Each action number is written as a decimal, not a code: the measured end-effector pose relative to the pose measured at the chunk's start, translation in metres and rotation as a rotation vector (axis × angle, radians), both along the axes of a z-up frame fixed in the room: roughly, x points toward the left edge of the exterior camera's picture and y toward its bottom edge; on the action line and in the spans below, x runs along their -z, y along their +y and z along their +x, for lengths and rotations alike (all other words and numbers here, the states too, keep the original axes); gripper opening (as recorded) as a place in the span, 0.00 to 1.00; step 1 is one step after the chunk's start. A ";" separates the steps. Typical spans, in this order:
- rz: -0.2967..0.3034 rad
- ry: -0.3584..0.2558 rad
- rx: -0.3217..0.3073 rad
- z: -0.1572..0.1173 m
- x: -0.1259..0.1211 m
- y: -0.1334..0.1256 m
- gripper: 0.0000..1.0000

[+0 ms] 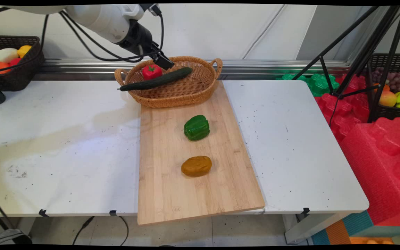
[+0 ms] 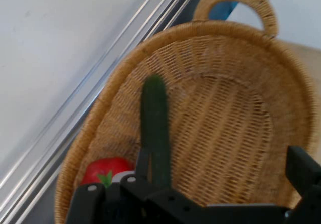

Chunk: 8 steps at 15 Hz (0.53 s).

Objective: Pick up the cucumber from the vegetable basket

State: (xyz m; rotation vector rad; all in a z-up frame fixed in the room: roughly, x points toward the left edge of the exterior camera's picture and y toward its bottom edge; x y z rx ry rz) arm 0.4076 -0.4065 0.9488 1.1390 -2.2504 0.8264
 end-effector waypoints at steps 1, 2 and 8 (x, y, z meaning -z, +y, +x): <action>0.007 -0.018 -0.007 0.002 0.004 -0.010 1.00; 0.015 -0.033 -0.011 0.004 0.009 -0.018 1.00; 0.087 -0.111 -0.021 0.009 0.042 -0.059 1.00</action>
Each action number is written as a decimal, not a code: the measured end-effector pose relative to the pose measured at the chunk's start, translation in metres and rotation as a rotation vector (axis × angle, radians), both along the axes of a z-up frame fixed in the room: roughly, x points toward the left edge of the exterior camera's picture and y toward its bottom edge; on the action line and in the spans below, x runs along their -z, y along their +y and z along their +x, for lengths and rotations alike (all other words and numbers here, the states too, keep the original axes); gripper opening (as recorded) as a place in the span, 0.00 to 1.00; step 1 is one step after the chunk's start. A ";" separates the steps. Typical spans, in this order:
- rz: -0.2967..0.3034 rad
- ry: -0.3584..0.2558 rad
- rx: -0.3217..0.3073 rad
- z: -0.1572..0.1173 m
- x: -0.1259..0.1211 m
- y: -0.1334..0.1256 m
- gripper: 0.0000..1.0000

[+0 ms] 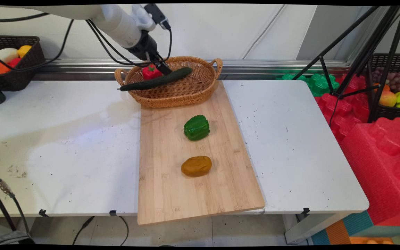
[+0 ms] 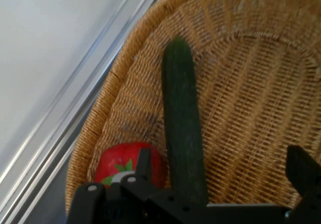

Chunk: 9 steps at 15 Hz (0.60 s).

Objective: Pick up the cucumber from the vegetable basket

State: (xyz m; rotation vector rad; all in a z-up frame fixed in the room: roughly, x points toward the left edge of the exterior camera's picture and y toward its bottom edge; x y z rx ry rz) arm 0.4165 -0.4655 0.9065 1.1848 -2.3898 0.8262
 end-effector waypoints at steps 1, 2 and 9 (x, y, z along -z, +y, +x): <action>0.010 -0.005 -0.004 0.000 0.005 -0.004 1.00; 0.018 -0.009 -0.008 0.001 0.008 -0.007 1.00; 0.099 -0.018 -0.062 0.008 0.044 -0.025 1.00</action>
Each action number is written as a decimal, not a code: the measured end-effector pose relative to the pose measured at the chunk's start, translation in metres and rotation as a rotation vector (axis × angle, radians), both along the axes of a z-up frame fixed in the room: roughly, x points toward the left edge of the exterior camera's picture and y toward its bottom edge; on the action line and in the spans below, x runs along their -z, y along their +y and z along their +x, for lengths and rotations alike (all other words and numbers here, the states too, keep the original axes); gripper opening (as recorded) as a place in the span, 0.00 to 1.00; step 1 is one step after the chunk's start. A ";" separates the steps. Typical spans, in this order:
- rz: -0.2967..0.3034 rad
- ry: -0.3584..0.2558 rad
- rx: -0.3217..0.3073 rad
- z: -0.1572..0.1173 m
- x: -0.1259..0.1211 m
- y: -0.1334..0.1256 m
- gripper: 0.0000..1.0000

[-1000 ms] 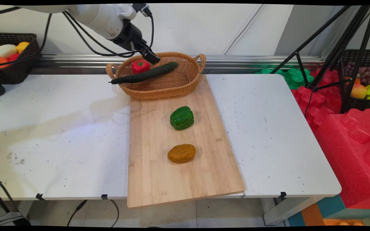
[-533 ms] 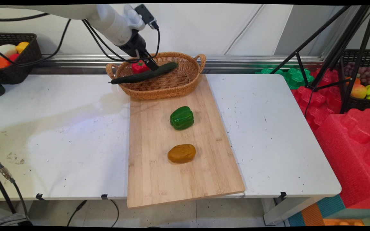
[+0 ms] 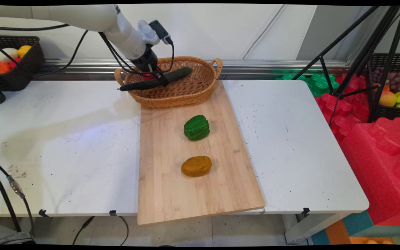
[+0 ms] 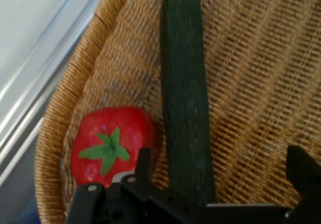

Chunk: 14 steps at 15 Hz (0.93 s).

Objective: Pick up the cucumber from the vegetable basket

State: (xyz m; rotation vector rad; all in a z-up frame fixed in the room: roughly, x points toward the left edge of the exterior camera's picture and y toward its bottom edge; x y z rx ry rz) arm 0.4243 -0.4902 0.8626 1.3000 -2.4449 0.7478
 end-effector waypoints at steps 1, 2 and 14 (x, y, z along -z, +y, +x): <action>0.007 0.000 -0.004 0.001 0.003 -0.001 1.00; 0.018 -0.001 -0.011 0.002 0.008 -0.002 1.00; 0.067 0.002 -0.073 0.008 0.038 -0.005 0.00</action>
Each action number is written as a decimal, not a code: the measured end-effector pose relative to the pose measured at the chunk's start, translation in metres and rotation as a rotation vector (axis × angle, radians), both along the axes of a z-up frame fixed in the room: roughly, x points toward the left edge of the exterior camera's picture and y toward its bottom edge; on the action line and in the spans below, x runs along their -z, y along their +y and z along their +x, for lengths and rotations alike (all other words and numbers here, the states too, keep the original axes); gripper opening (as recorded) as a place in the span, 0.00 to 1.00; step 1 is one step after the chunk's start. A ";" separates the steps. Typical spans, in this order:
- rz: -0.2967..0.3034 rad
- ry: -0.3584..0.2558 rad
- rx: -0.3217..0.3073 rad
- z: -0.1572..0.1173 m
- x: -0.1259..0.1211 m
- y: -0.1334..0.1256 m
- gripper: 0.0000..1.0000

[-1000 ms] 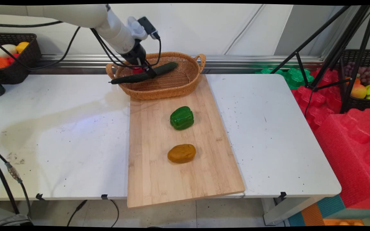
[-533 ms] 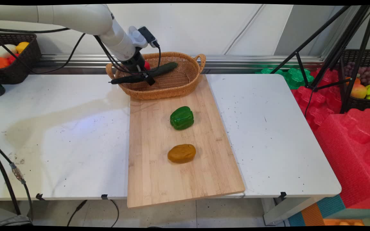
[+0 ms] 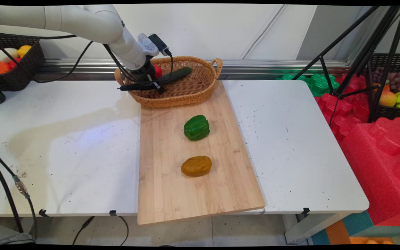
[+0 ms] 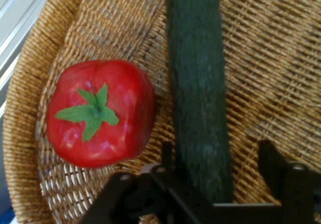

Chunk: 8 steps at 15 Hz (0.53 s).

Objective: Pick up the cucumber from the vegetable basket, then place the picked object on the cutting board

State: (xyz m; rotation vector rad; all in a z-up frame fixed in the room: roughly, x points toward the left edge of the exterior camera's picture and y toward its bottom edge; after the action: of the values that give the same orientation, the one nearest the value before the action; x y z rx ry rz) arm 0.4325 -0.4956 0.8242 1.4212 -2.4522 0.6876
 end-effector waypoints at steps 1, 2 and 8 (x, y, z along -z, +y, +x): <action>-0.005 -0.003 -0.002 0.000 0.000 0.001 0.00; -0.011 -0.007 -0.002 0.000 -0.001 0.002 0.00; -0.056 -0.032 0.014 -0.003 -0.014 0.011 0.00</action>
State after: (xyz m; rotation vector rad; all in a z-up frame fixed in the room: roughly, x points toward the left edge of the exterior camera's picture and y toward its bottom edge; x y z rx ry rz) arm 0.4291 -0.4844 0.8380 1.3810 -2.4446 0.7762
